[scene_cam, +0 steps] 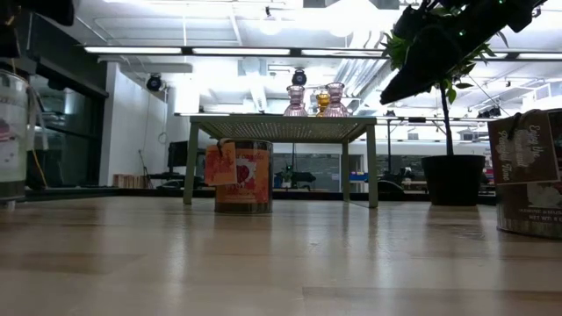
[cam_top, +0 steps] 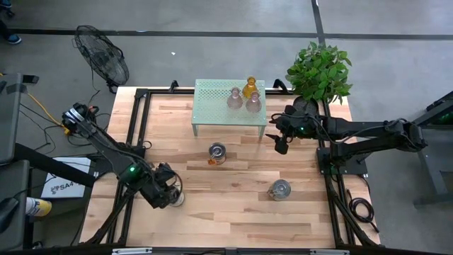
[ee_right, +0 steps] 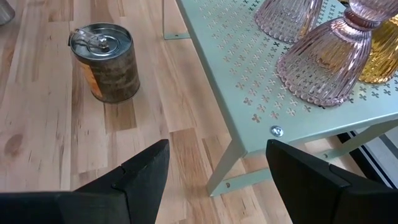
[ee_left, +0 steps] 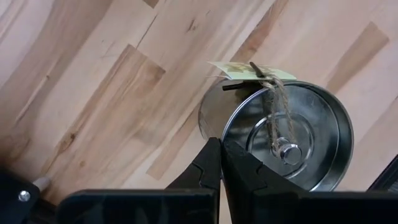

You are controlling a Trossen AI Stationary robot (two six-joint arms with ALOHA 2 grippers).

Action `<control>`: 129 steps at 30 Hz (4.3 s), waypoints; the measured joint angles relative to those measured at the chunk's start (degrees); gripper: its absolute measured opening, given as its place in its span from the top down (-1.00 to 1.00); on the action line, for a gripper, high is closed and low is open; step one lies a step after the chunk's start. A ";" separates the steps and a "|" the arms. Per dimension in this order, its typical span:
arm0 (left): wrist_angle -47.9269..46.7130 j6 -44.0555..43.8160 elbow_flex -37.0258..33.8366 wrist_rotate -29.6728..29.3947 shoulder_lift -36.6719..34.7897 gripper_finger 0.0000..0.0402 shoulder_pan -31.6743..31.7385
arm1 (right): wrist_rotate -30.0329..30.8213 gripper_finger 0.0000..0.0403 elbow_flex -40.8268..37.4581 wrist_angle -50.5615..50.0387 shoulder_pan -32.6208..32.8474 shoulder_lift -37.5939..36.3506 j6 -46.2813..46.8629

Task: Pick & Place candle stick holders
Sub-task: Put the green scented candle on the shelf

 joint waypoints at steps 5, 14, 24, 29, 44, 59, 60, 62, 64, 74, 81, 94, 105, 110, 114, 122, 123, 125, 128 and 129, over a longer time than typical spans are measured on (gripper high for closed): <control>-0.16 2.02 0.02 -0.17 0.00 1.00 1.84 | 0.00 -0.31 -0.02 -1.28 0.00 0.00 0.00; -2.06 1.99 0.04 -2.12 -0.04 1.00 2.52 | 0.83 -0.31 -0.04 -1.97 0.00 -0.07 0.58; -2.16 0.78 0.09 -3.26 -0.07 1.00 2.51 | 2.34 -0.31 -0.04 -1.97 0.00 -0.09 -0.18; -2.51 0.33 0.09 -3.59 -0.07 1.00 2.51 | 2.36 -0.31 -0.04 -1.97 0.00 -0.09 -0.45; -2.63 0.30 0.11 -3.58 -0.07 1.00 2.51 | 2.36 -0.31 -0.04 -1.95 -0.01 -0.11 -0.44; -2.95 0.08 0.11 -3.82 -0.09 1.00 2.51 | 2.36 -0.31 -0.04 -1.95 -0.02 -0.13 -0.45; -2.96 0.08 0.11 -3.84 -0.09 1.00 2.51 | 2.36 -0.31 -0.04 -1.95 -0.01 -0.13 -0.46; -2.98 0.08 0.11 -3.84 -0.09 1.00 2.51 | 2.36 -0.31 -0.04 -1.95 -0.01 -0.15 -0.44; -2.95 0.08 0.11 -3.84 -0.09 1.00 2.51 | 2.26 -0.31 -0.04 -1.95 -0.02 -0.15 -0.45; -2.96 0.11 0.11 -5.33 -1.55 1.00 2.49 | 1.50 -0.31 -1.18 -2.07 0.00 -1.11 0.25; -4.53 0.14 0.11 -7.76 -3.55 1.00 2.57 | -2.91 -0.31 -11.56 10.56 0.00 -10.86 0.79; -4.64 7.83 0.11 -8.18 -7.48 1.00 9.76 | -10.86 -0.31 -19.10 14.90 0.75 -22.04 0.83; -4.87 18.59 0.11 -8.83 -13.96 1.00 18.70 | -9.84 -0.31 -19.10 14.77 2.27 -22.15 0.89; -6.67 27.58 2.97 -7.81 -15.54 1.00 26.68 | -9.84 -0.31 -19.10 14.75 2.25 -22.14 1.92; -9.36 35.64 10.07 -7.69 -15.37 1.00 32.64 | -9.84 -0.31 -19.10 14.47 2.25 -22.14 2.14; -12.87 50.57 23.41 -7.29 -11.97 1.00 44.98 | -7.39 -0.31 -19.10 14.47 2.25 -22.14 2.08; -12.70 52.53 24.75 -7.12 -11.23 1.00 46.64 | -7.29 -0.31 -19.10 14.47 2.25 -22.14 2.08; -12.04 56.54 27.24 -5.88 -9.60 1.00 50.24 | -7.28 -0.31 -19.10 14.62 2.25 -22.14 2.14; -11.18 62.29 30.75 -4.15 -6.37 1.00 55.68 | -7.29 -0.31 -19.10 14.67 2.25 -22.14 2.82; -11.17 64.05 31.90 -3.75 -5.08 1.00 57.50 | -7.28 -0.31 -19.10 14.67 2.25 -22.14 3.33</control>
